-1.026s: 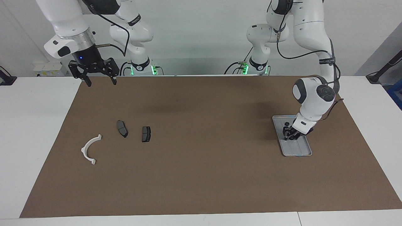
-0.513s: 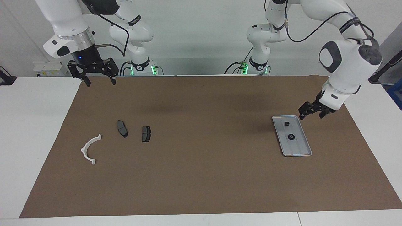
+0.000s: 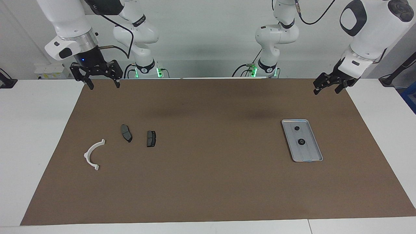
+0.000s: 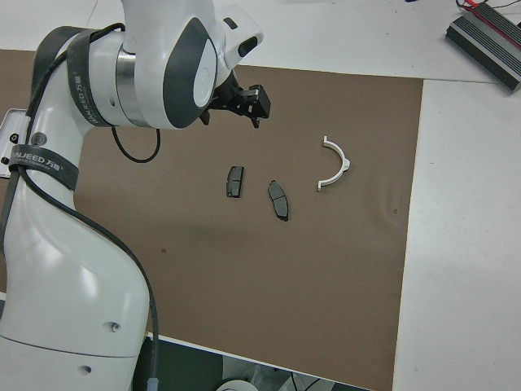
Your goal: Pick bearing gear from pile to tray
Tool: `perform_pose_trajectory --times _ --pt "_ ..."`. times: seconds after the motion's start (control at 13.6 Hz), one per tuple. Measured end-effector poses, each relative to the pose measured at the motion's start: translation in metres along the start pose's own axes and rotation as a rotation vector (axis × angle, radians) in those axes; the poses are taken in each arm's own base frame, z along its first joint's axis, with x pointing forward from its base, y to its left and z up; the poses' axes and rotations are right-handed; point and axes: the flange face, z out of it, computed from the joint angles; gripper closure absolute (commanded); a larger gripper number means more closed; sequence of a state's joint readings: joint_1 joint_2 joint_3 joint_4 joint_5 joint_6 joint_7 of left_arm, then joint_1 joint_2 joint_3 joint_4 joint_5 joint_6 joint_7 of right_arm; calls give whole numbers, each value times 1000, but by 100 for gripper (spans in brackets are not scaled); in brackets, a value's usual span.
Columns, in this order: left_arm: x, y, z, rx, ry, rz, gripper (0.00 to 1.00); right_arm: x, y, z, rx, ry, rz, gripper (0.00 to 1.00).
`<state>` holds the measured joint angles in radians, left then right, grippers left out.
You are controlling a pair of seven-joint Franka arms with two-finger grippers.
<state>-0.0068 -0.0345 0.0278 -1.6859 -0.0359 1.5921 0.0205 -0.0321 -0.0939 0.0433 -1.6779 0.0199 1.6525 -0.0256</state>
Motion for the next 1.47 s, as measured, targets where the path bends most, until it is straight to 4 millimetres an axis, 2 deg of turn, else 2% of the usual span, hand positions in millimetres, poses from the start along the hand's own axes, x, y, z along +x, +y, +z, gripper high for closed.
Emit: perform_pose_trajectory --times 0.37,0.81,1.25,1.47 --pt "1 3 5 1 5 5 0 0 0 0 0 0 0 0" --pt "1 6 -2 1 24 10 0 0 0 0 0 0 0 0" --pt "2 17 -7 6 33 34 0 0 0 0 0 0 0 0" --pt "0 18 -16 6 35 35 0 0 0 0 0 0 0 0"
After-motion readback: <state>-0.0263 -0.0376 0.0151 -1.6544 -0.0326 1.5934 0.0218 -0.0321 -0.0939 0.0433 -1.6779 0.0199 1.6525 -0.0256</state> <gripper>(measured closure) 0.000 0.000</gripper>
